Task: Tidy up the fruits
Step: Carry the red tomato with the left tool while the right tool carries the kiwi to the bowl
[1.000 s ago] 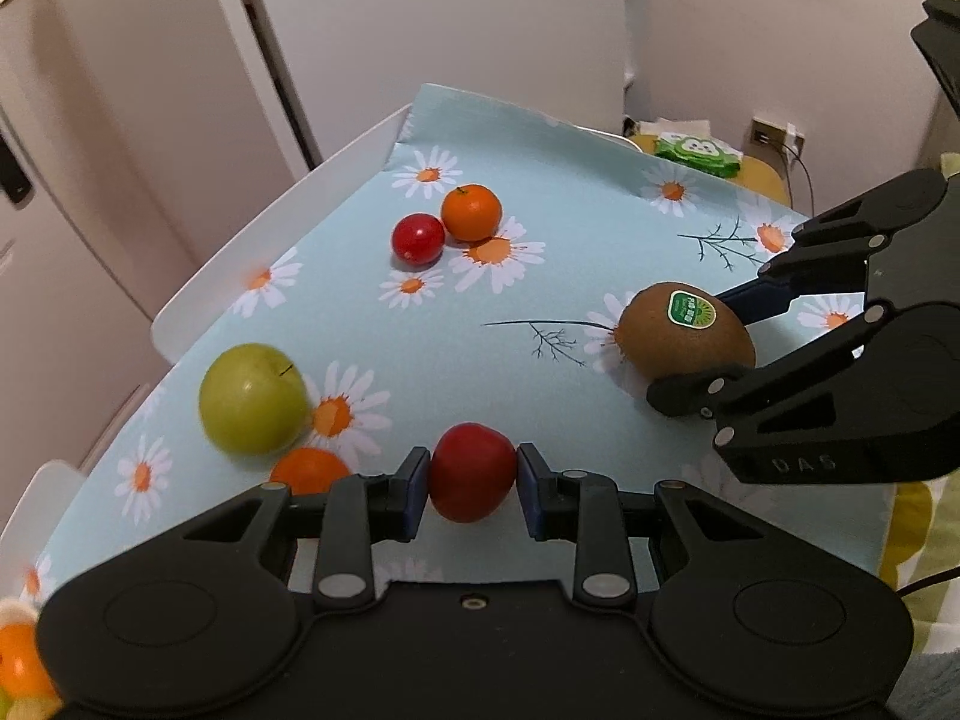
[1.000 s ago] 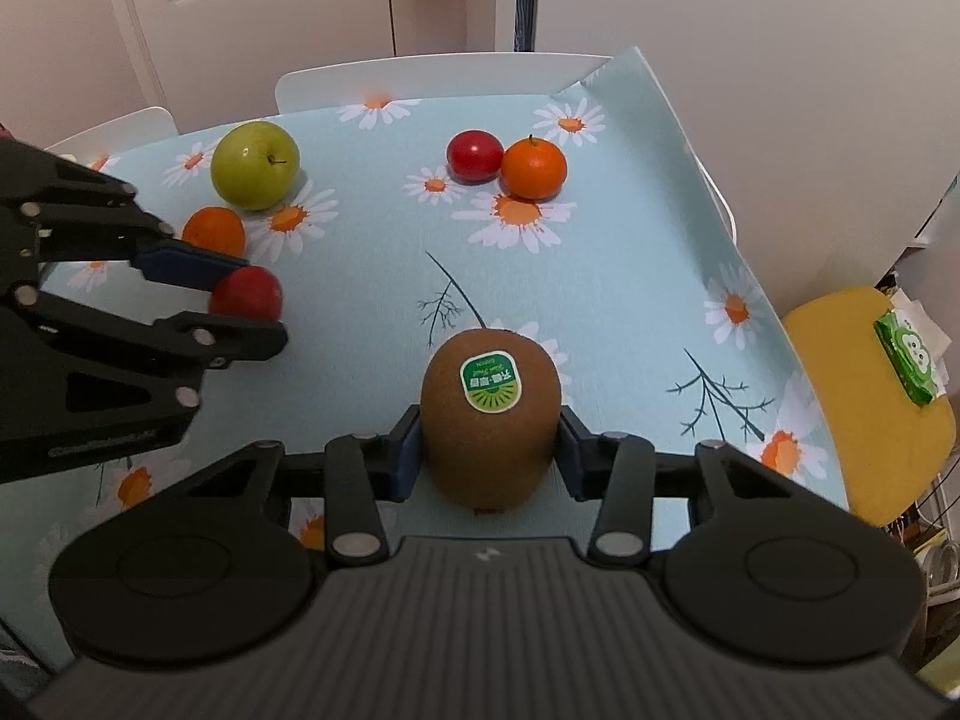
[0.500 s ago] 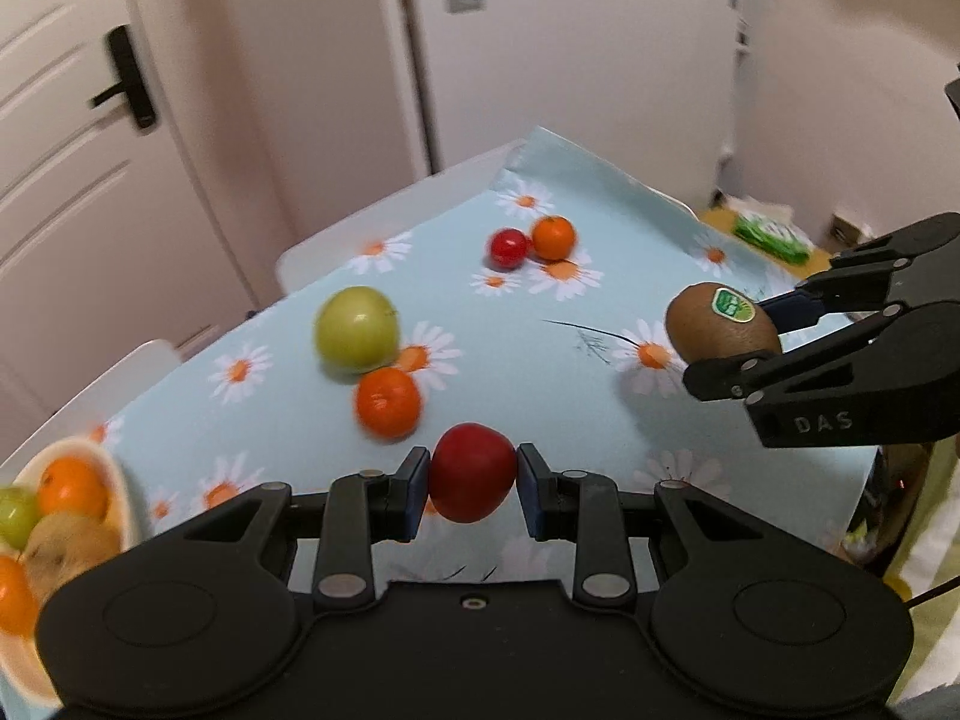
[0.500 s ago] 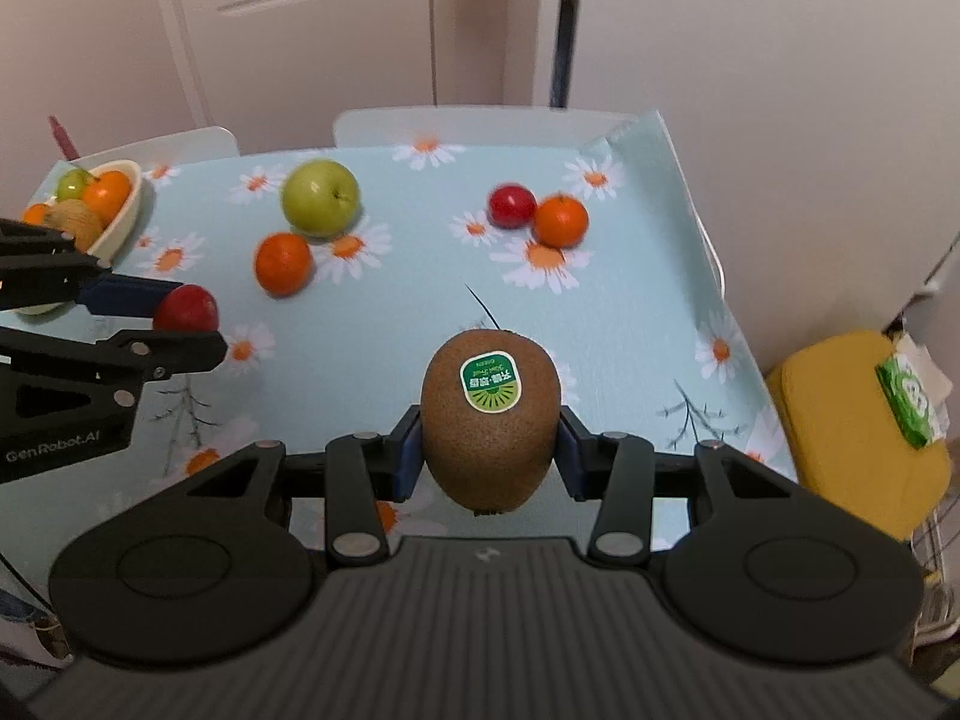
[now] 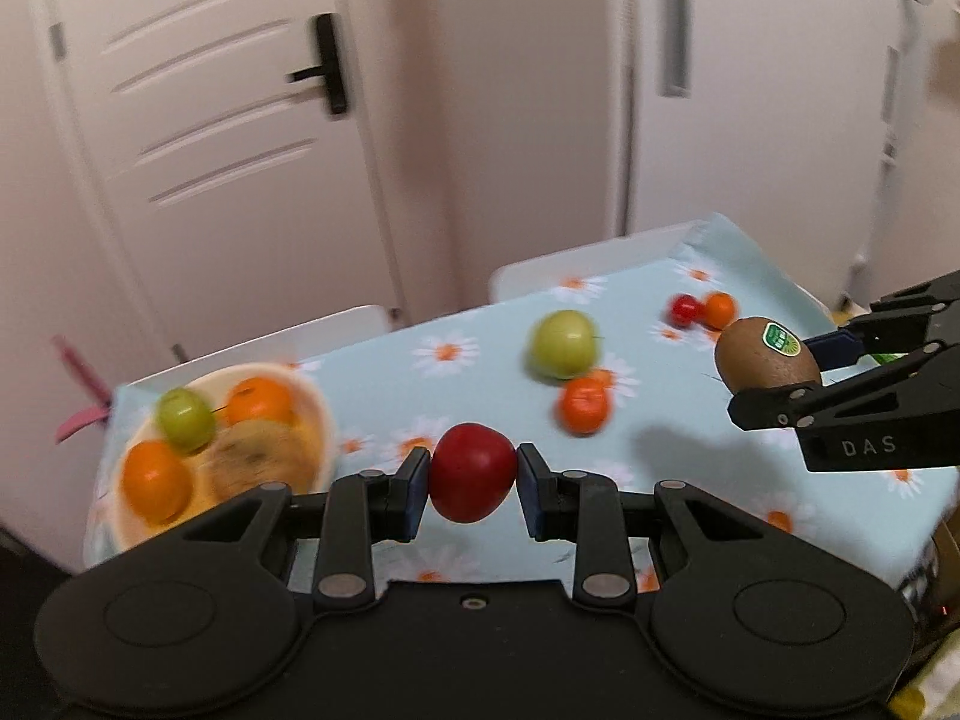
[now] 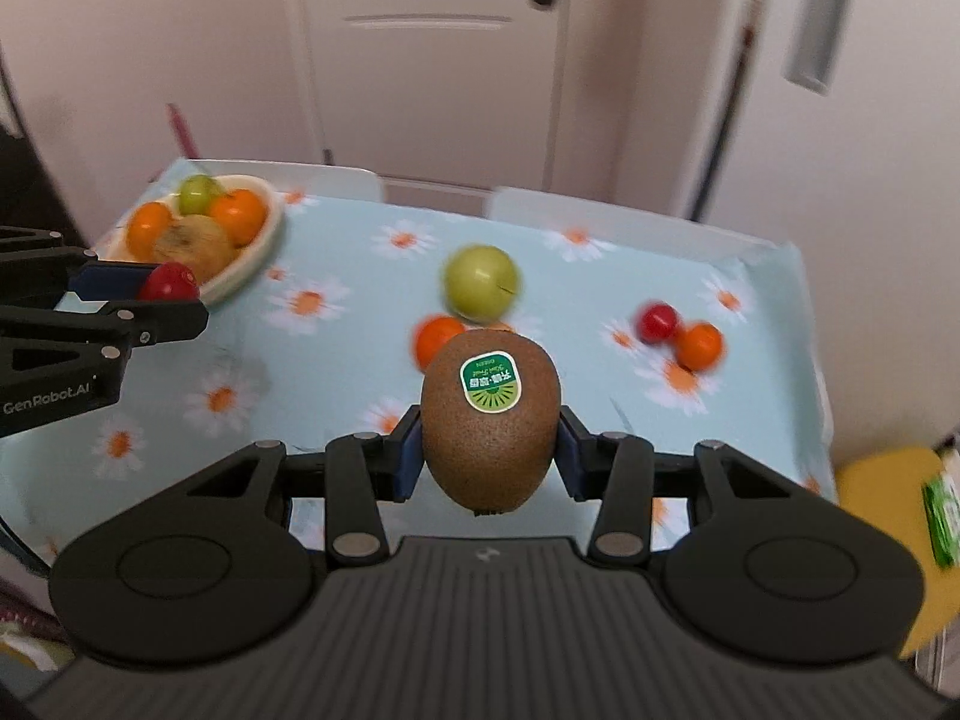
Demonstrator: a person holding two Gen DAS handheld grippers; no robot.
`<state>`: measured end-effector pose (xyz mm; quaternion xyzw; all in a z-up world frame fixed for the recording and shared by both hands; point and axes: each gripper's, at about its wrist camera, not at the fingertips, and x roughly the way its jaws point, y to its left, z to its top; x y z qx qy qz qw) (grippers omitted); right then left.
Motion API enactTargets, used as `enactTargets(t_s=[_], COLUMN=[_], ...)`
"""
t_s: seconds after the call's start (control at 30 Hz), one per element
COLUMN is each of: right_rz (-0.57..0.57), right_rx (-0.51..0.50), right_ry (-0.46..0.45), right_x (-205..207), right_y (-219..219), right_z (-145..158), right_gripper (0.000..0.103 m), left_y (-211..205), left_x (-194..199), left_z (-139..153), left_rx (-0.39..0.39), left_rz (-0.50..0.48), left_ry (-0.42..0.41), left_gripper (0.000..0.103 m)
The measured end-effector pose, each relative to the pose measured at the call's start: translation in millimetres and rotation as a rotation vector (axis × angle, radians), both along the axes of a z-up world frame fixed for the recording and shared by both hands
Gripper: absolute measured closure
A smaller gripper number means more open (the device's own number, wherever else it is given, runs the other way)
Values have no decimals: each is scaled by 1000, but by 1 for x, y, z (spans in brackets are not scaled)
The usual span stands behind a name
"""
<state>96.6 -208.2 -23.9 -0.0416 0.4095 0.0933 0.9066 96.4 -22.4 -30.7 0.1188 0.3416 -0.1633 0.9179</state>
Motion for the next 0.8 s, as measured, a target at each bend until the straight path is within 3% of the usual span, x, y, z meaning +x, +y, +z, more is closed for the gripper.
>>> enactTargets(t_s=[0.43, 0.8], right_rz=[198, 237], right_rx=[63, 75], right_ry=[-24, -21], right_x=[39, 73], right_y=[96, 160], right_z=[18, 11], right_gripper=[44, 44], left_y=[99, 151], left_x=[7, 45], left_z=[8, -10], left_rx=[6, 24], left_rz=[237, 253], left_ry=[-21, 14], left_gripper=[69, 69])
